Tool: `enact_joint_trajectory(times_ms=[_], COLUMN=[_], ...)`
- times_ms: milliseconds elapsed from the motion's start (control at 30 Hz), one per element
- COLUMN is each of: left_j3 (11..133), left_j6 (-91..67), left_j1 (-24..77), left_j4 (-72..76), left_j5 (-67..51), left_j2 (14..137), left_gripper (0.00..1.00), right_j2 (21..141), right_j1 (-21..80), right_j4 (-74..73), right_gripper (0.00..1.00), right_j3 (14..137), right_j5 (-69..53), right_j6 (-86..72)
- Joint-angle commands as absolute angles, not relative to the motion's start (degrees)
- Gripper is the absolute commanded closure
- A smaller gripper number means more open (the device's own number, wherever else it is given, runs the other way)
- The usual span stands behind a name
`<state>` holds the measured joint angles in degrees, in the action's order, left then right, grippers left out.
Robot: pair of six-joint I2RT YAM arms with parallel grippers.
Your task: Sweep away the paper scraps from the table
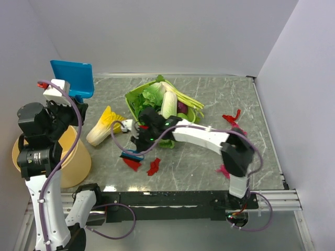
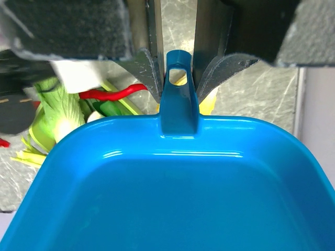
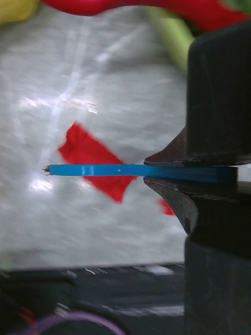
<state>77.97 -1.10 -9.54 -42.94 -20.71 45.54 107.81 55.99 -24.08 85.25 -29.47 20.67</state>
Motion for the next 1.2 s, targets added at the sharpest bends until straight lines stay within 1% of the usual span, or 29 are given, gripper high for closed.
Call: enact_joint_trajectory(times_ms=[0,67,167,300,333,400,500,633,700,733,900,1000,1067,1133,1167], left_j3=[76.12,75.06,74.44,74.44,75.14,76.11,77.34,76.99,76.38,76.2,75.15,74.45,74.27,74.53,74.62], left_j6=[-1.41,-1.58,-1.93,-2.02,-2.11,-1.93,-1.23,-0.62,1.39,1.67,4.56,6.06,6.5,6.94,7.12], left_j1=[-9.49,-9.67,-9.49,-9.49,-9.58,-9.58,-9.49,-9.49,-9.49,-9.58,-9.49,-9.32,-9.06,-7.92,-7.21], left_j4=[-38.68,-37.97,-37.27,-36.74,-36.91,-37.61,-37.53,-37.18,-37.26,-37.27,-37.0,-37.0,-36.74,-36.39,-36.3], left_j5=[-24.69,-25.57,-25.93,-25.31,-25.23,-25.22,-24.87,-25.49,-26.62,-27.07,-31.19,-33.83,-35.67,-36.56,-36.65], left_j2=[43.86,43.68,43.86,44.56,45.0,46.05,46.84,47.2,47.37,47.55,49.04,50.35,51.5,52.29,53.08], left_gripper=[0.99,0.99,0.99,0.99,0.99,0.99,0.99,0.99,0.99,0.99,0.99,0.99,0.99,0.99,0.99], right_j2=[94.59,90.89,90.44,96.66,100.16,103.17,106.6,106.62,103.65,102.23,93.27,85.37,82.11,76.05,73.68], right_j1=[52.74,52.03,52.12,52.64,52.73,53.08,53.53,53.7,53.35,53.18,51.42,47.56,43.26,39.83,36.6], right_j4=[-35.41,-36.21,-34.72,-27.98,-26.56,-22.27,-16.9,-20.37,-22.05,-23.8,-32.15,-37.34,-42.68,-46.56,-48.15], right_gripper=[1.0,1.0,1.0,1.0,1.0,1.0,1.0,1.0,1.0,1.0,1.0,1.0,1.0,1.0,1.0], right_j3=[80.69,80.07,81.29,85.07,86.12,89.03,89.21,87.81,85.09,81.51,71.73,65.84,62.5,59.26,58.19], right_j5=[-33.3,-35.07,-36.47,-37.88,-37.79,-36.57,-32.09,-31.82,-31.82,-31.82,-29.98,-28.13,-27.08,-25.67,-24.88], right_j6=[29.61,29.97,28.66,20.34,18.3,12.69,7.93,8.78,12.21,13.52,21.0,23.11,25.47,28.02,31.17])
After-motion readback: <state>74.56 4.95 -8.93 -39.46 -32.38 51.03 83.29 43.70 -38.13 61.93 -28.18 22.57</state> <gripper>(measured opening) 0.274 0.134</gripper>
